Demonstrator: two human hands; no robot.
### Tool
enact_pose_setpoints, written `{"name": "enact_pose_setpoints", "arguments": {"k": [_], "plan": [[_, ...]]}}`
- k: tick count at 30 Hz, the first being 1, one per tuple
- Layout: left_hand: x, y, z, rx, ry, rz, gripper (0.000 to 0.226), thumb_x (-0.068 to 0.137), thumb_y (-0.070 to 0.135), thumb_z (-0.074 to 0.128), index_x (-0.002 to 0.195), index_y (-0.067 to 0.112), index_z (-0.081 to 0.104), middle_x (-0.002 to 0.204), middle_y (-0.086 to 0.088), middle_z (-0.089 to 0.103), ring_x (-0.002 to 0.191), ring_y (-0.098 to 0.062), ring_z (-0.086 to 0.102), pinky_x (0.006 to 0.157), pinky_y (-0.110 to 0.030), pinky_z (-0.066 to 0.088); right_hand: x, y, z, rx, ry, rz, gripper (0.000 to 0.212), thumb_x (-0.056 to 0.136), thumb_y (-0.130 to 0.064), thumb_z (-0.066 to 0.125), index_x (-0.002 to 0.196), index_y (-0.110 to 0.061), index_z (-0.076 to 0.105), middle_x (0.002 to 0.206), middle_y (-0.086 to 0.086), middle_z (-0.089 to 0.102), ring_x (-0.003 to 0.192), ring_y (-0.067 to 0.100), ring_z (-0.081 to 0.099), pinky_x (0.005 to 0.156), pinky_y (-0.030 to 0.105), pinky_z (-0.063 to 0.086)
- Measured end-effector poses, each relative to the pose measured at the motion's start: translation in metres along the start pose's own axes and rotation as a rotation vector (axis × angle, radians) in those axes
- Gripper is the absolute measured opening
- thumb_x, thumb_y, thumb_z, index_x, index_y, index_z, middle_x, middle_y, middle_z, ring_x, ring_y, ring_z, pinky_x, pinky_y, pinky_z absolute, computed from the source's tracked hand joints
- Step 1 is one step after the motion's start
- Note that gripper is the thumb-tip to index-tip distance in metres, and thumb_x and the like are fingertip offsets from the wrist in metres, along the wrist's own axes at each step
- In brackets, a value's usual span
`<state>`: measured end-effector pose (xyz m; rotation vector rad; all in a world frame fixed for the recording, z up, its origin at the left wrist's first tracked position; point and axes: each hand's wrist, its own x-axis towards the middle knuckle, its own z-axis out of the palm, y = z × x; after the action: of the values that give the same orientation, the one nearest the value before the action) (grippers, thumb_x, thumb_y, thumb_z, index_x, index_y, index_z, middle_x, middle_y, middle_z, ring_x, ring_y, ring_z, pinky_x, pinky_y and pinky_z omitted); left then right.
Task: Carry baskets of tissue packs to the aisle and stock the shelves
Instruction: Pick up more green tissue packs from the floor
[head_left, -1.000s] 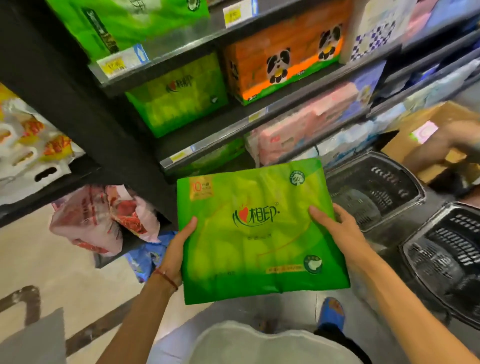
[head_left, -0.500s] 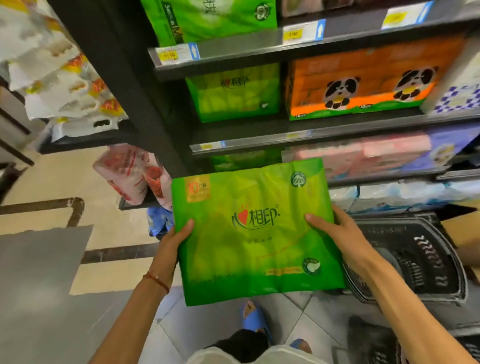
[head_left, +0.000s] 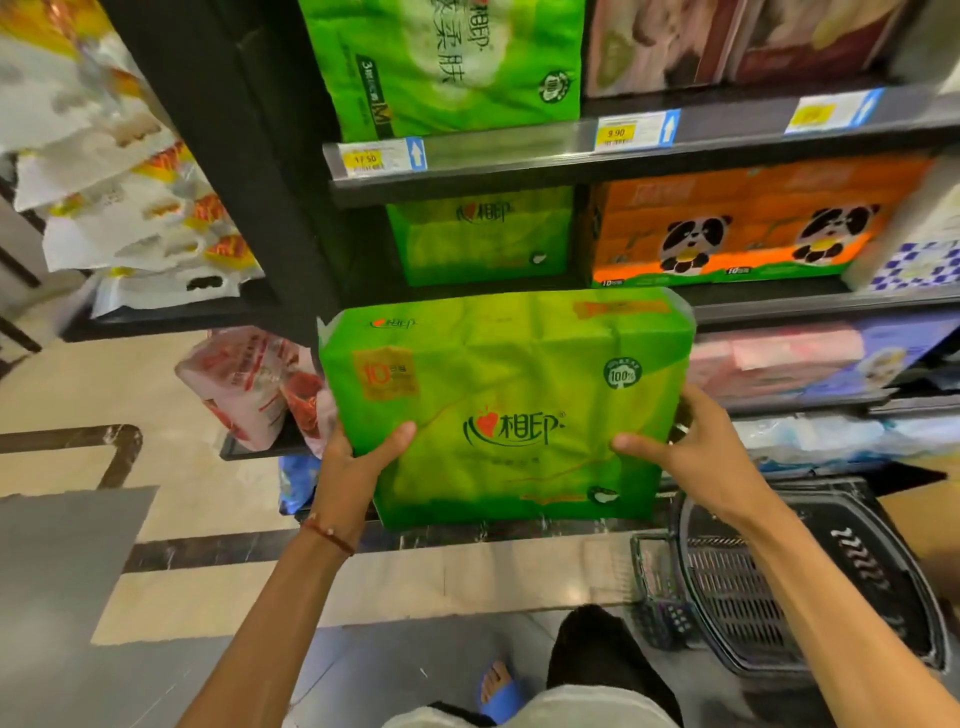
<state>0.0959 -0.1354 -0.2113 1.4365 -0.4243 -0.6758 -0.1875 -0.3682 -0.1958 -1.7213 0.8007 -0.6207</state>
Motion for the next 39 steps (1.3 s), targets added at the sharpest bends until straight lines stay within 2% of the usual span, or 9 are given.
{"name": "enact_pose_setpoints", "arguments": {"k": [4,8,14,19,27,29,32,34,39], "plan": [[0.026,0.013,0.002,0.126,0.057,0.112,0.063,0.075,0.024,0.089,0.13,0.02,0.059,0.11,0.018,0.073,0.1,0.003,0.07,0.079,-0.018,0.06,0.024,-0.006,0.008,0.009,0.096,-0.058,0.075,0.065,-0.029,0.09,0.133,-0.015,0.061,0.12,-0.009,0.074,0.108,0.001,0.069,0.09,0.024,0.06],[0.062,0.024,0.009,0.196,0.068,0.255,0.048,0.082,-0.004,0.075,0.126,0.006,0.058,0.09,0.034,0.072,0.089,0.013,0.068,0.074,-0.008,0.054,0.054,-0.01,0.015,0.021,0.166,-0.099,0.064,0.067,-0.029,0.088,0.125,-0.018,0.062,0.115,-0.011,0.073,0.099,-0.007,0.069,0.079,0.013,0.058],[0.12,0.043,0.005,0.347,0.114,0.397,0.089,0.066,0.039,0.094,0.139,0.017,0.05,0.134,-0.007,0.063,0.128,-0.017,0.059,0.108,-0.04,0.049,0.105,-0.002,0.02,0.043,0.319,-0.172,0.05,0.073,-0.018,0.091,0.115,-0.012,0.066,0.108,0.0,0.075,0.098,0.006,0.071,0.077,0.018,0.059],[0.152,0.037,0.019,0.359,0.172,0.395,0.055,0.068,0.016,0.09,0.116,0.013,0.064,0.111,-0.001,0.07,0.098,-0.001,0.067,0.089,-0.01,0.051,0.151,-0.003,0.018,-0.013,0.403,-0.215,0.037,0.076,0.001,0.089,0.103,-0.01,0.065,0.093,-0.001,0.069,0.077,-0.012,0.063,0.066,0.007,0.049],[0.207,0.022,0.034,0.27,0.237,0.389,0.05,0.07,-0.004,0.087,0.115,-0.007,0.065,0.08,0.026,0.073,0.085,0.009,0.068,0.086,-0.018,0.056,0.209,0.019,0.035,-0.01,0.457,-0.223,0.018,0.083,0.011,0.081,0.097,0.004,0.071,0.092,0.006,0.074,0.074,-0.02,0.061,0.067,0.002,0.047],[0.218,0.018,0.034,0.292,0.244,0.426,0.052,0.069,0.01,0.091,0.115,-0.003,0.07,0.084,0.026,0.074,0.091,0.007,0.068,0.091,-0.021,0.056,0.221,0.025,0.041,0.011,0.452,-0.216,0.019,0.085,0.017,0.076,0.1,0.007,0.073,0.08,-0.012,0.075,0.075,-0.019,0.063,0.067,0.002,0.048],[0.229,0.005,0.032,0.326,0.242,0.487,0.049,0.063,0.044,0.092,0.108,0.034,0.076,0.105,0.023,0.074,0.109,-0.001,0.068,0.098,-0.026,0.054,0.236,0.027,0.049,0.047,0.422,-0.212,0.03,0.086,0.028,0.062,0.106,0.007,0.07,0.068,-0.032,0.068,0.073,-0.019,0.062,0.064,0.002,0.048],[0.237,-0.009,0.031,0.362,0.276,0.491,0.058,0.065,0.057,0.088,0.109,0.021,0.075,0.111,0.003,0.075,0.108,-0.011,0.07,0.099,-0.029,0.054,0.247,0.034,0.053,0.048,0.409,-0.226,0.034,0.085,0.03,0.061,0.103,0.001,0.068,0.065,-0.031,0.065,0.07,-0.02,0.06,0.063,0.001,0.046],[0.259,-0.029,0.032,0.414,0.254,0.44,0.05,0.073,0.018,0.089,0.114,-0.002,0.069,0.114,-0.005,0.07,0.102,-0.002,0.063,0.093,-0.011,0.05,0.265,0.065,0.06,0.017,0.435,-0.236,0.024,0.087,0.026,0.065,0.109,0.017,0.067,0.073,-0.023,0.07,0.071,-0.015,0.062,0.063,0.003,0.047]]}}
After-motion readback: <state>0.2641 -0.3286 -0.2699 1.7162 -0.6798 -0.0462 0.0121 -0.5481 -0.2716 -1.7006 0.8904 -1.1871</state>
